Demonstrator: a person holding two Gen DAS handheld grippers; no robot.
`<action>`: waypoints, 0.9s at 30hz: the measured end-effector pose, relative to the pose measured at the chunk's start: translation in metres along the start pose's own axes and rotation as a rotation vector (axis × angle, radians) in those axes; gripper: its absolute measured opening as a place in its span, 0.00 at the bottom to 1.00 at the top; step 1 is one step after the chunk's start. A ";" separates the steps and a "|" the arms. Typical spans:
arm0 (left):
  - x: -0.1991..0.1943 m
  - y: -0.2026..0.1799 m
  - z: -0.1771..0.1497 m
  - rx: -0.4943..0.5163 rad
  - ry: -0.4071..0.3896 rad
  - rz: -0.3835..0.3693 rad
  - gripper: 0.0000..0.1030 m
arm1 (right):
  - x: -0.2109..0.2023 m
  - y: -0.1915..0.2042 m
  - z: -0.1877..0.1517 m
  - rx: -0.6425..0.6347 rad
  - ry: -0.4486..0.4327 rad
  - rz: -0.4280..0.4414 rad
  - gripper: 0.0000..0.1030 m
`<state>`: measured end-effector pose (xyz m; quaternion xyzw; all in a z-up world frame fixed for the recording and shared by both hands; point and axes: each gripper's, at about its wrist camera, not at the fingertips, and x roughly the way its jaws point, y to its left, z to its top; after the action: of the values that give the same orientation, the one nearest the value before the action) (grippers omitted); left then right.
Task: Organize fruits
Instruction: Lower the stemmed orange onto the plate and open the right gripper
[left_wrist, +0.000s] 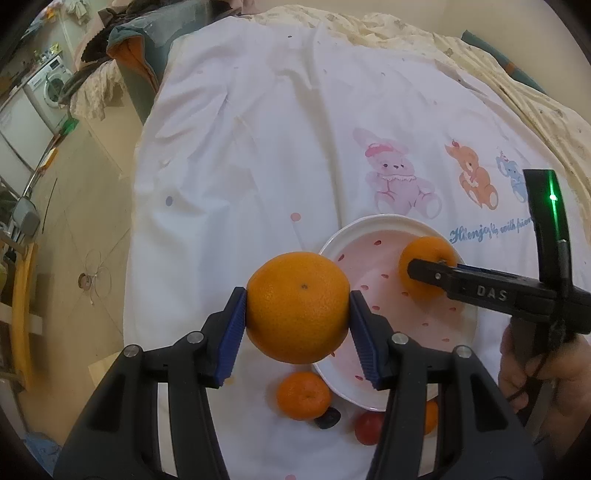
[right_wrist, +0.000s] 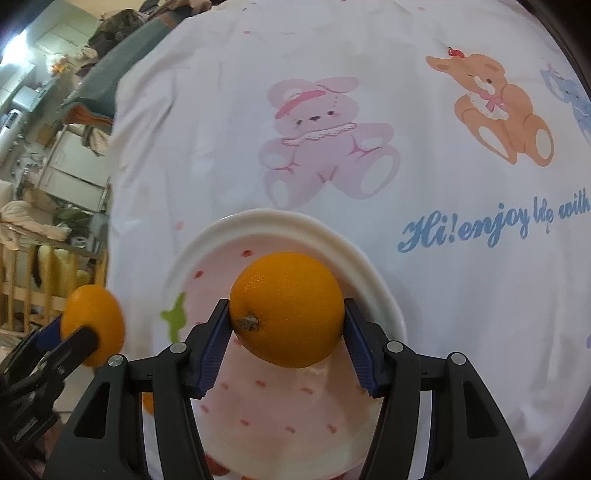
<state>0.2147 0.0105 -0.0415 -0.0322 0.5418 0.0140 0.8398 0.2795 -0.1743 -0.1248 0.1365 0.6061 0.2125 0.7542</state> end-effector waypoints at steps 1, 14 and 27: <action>0.000 -0.001 0.000 0.002 -0.001 0.001 0.49 | 0.002 -0.002 0.001 0.007 0.006 0.007 0.60; 0.004 -0.006 -0.001 0.014 0.008 0.017 0.49 | 0.003 -0.002 0.006 0.034 0.010 0.025 0.73; 0.012 -0.018 -0.002 0.030 -0.014 -0.009 0.49 | -0.060 -0.024 -0.013 0.101 -0.073 0.010 0.87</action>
<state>0.2186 -0.0080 -0.0523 -0.0220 0.5361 0.0023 0.8439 0.2599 -0.2249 -0.0878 0.1851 0.5876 0.1803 0.7668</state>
